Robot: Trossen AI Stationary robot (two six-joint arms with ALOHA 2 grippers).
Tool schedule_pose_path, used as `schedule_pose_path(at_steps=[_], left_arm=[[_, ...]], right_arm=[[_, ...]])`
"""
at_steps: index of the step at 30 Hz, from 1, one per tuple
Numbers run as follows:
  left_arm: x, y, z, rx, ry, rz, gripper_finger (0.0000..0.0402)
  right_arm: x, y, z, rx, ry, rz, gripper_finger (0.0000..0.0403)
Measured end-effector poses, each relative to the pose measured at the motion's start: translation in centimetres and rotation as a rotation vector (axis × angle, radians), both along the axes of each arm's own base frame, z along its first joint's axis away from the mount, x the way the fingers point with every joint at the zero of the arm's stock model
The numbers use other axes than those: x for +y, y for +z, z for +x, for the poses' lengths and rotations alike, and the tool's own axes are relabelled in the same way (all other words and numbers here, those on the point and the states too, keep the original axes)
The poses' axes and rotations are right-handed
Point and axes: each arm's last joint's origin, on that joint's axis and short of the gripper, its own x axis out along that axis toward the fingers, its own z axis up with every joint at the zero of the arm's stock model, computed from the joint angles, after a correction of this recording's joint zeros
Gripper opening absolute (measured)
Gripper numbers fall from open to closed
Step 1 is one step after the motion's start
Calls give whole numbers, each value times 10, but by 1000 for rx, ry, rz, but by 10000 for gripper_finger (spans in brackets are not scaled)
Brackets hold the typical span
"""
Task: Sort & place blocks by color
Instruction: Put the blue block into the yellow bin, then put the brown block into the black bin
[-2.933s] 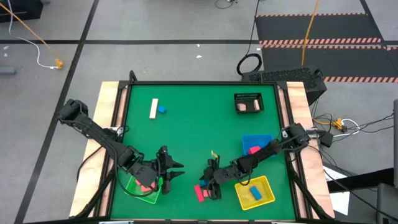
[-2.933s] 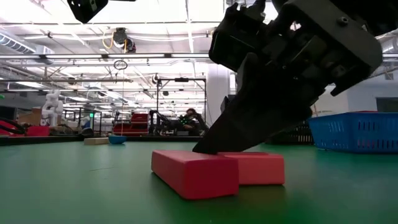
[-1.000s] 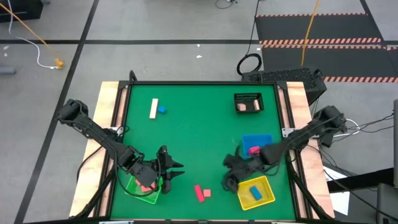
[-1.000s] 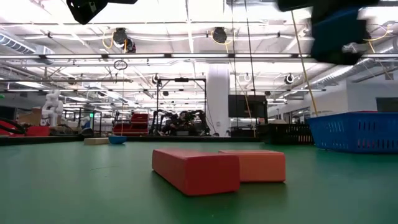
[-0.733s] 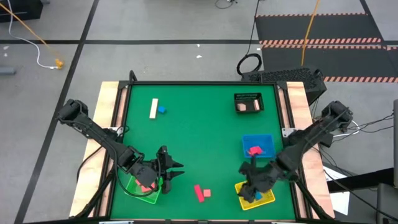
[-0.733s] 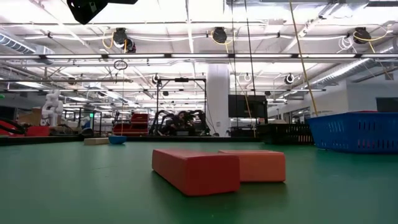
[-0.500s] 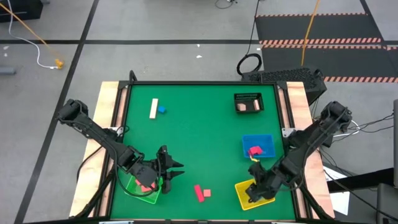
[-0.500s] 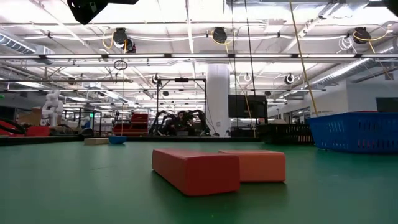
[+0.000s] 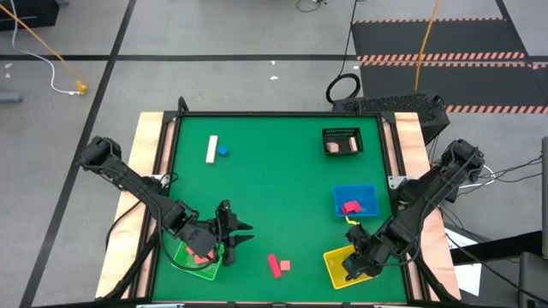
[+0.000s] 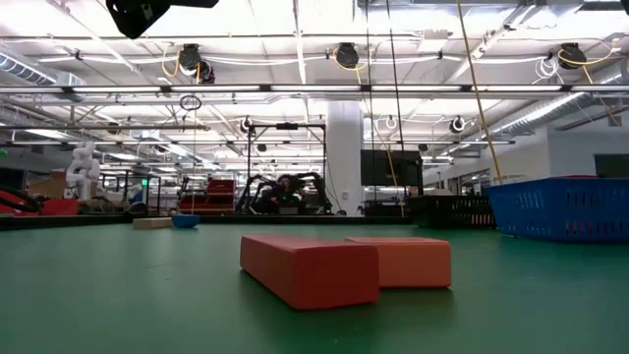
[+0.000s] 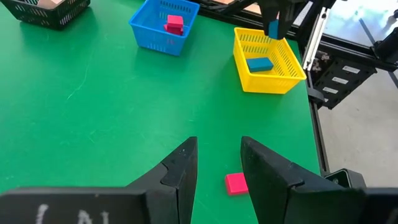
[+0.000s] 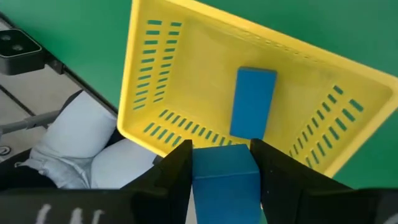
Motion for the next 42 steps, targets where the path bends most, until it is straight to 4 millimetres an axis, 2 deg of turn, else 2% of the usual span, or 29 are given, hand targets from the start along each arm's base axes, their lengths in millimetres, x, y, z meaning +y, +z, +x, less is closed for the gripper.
schedule_pose_path(at_steps=[5,11,22,28,35,42], left_arm=[[0,-1,0,8,9,-10,124],[1,-2,-1,18,15,-13,124],[17,-2,8,25,77,-8,124],[47,-10,16,113,207,25,124],[98,-20,21,244,433,26,124],[157,-32,8,458,710,43,124]], right_arm=[[-1,-3,-1,6,-1,-10,143],[-2,-19,-2,-14,4,14,156],[-1,-26,-1,-84,73,40,228],[2,-19,2,-175,141,71,247],[-8,-9,13,-325,181,41,245],[-28,-8,30,-413,236,-63,247]])
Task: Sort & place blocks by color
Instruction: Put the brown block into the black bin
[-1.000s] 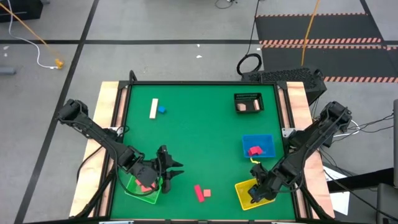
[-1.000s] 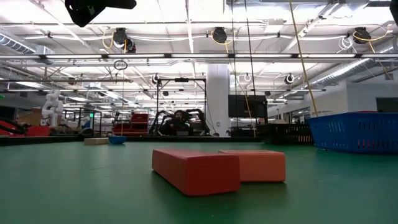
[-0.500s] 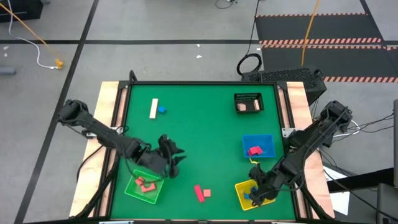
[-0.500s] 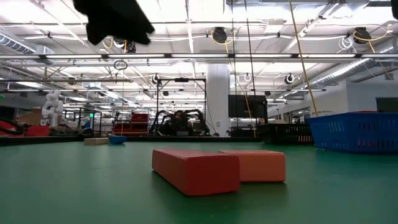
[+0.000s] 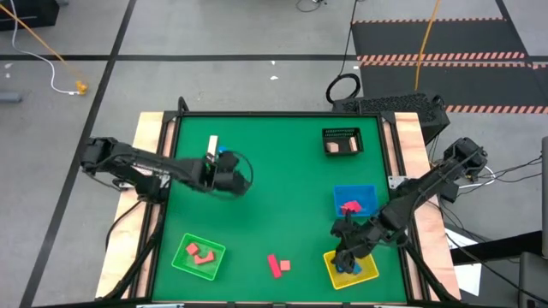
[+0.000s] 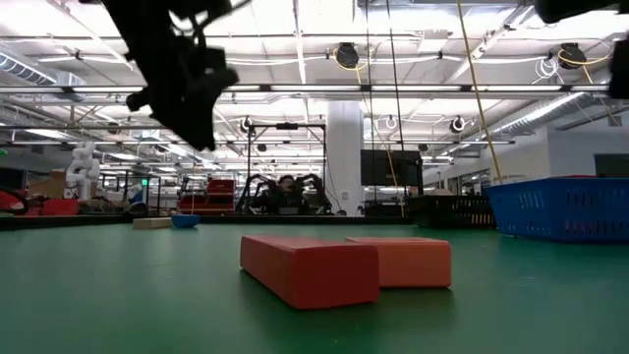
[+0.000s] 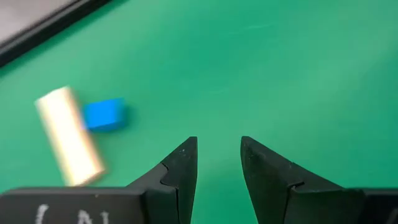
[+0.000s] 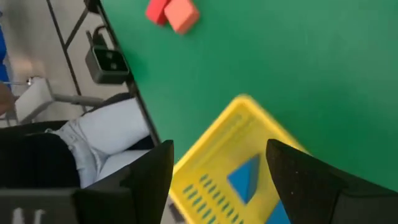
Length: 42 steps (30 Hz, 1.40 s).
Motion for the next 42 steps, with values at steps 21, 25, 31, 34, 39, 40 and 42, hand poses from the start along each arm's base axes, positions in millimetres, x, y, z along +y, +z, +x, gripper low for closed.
schedule_pose_path(at_steps=[21,25,31,34,39,40,42], left_arm=[[103,-64,-69,295,424,-227,124],[105,-65,-71,316,401,-226,124],[113,-64,-60,210,345,-184,124],[117,-62,-55,153,322,-159,124],[122,-62,-58,157,360,-134,124],[123,-62,-58,156,371,-132,124],[123,-62,-58,151,380,-133,124]], right_arm=[[-92,-6,37,-51,113,-306,247],[-103,-6,39,-54,110,-330,247],[-114,-6,42,-64,117,-364,247],[-121,-6,43,-65,110,-374,247],[-128,-6,44,-62,91,-382,247],[-129,-7,44,-60,95,-388,247],[-132,-7,44,-59,103,-398,247]])
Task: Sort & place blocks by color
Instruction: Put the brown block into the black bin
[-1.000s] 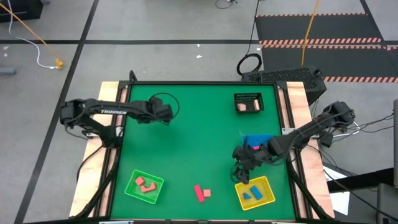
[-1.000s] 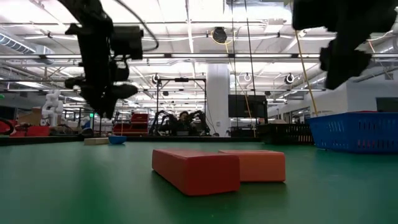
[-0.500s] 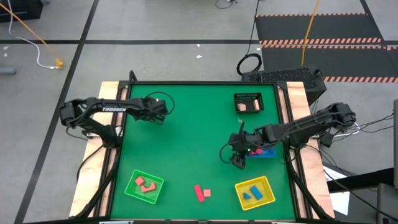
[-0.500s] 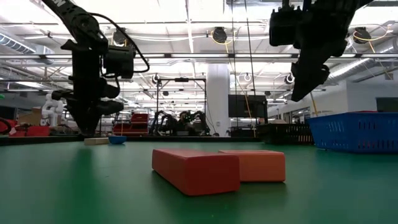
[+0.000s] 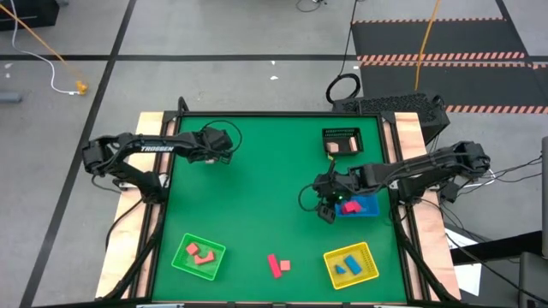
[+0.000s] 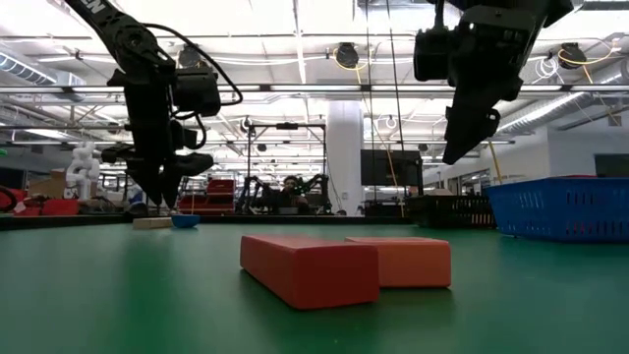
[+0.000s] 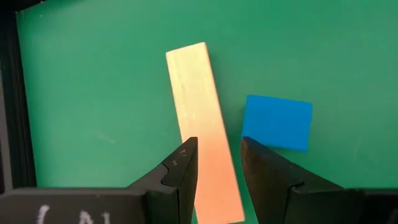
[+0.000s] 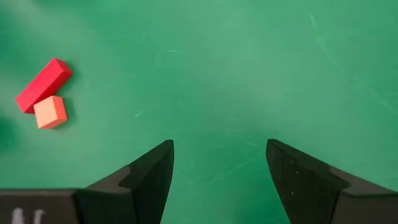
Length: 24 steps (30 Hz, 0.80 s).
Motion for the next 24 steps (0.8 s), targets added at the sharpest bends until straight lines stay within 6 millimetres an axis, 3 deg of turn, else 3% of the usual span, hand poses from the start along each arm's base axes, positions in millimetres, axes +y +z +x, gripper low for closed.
schedule_pose_path(at_steps=[10,19,24], left_arm=[[-4,0,2,14,-27,5,123],[-5,0,2,4,-2,15,81],[-5,0,2,2,7,13,85]], right_arm=[[-13,0,1,-2,-35,-10,247],[-19,0,1,-3,-40,-21,247],[-19,0,1,-2,-38,-21,247]])
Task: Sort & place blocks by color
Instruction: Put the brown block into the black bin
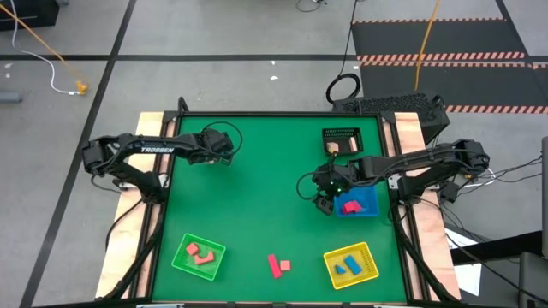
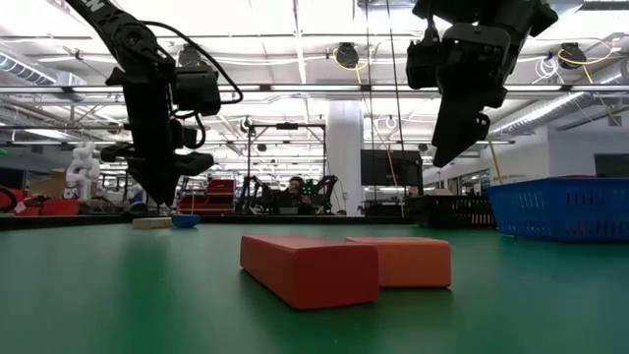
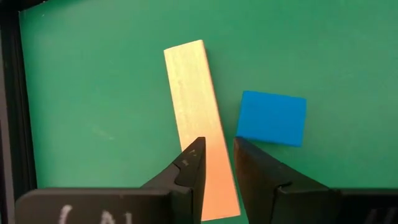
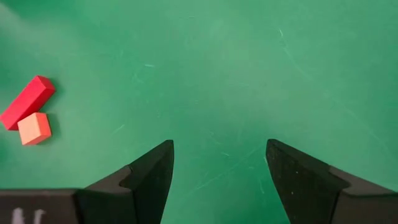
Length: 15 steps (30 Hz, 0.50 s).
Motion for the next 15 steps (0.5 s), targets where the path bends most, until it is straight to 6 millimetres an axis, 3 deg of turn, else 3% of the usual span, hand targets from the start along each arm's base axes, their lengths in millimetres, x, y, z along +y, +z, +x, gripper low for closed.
schedule_pose_path(at_steps=[10,15], left_arm=[[-3,-2,-6,15,83,-29,179],[-6,-14,-12,-2,108,-47,214]], right_arm=[[0,0,0,3,5,-2,247],[0,0,0,1,35,-20,247]])
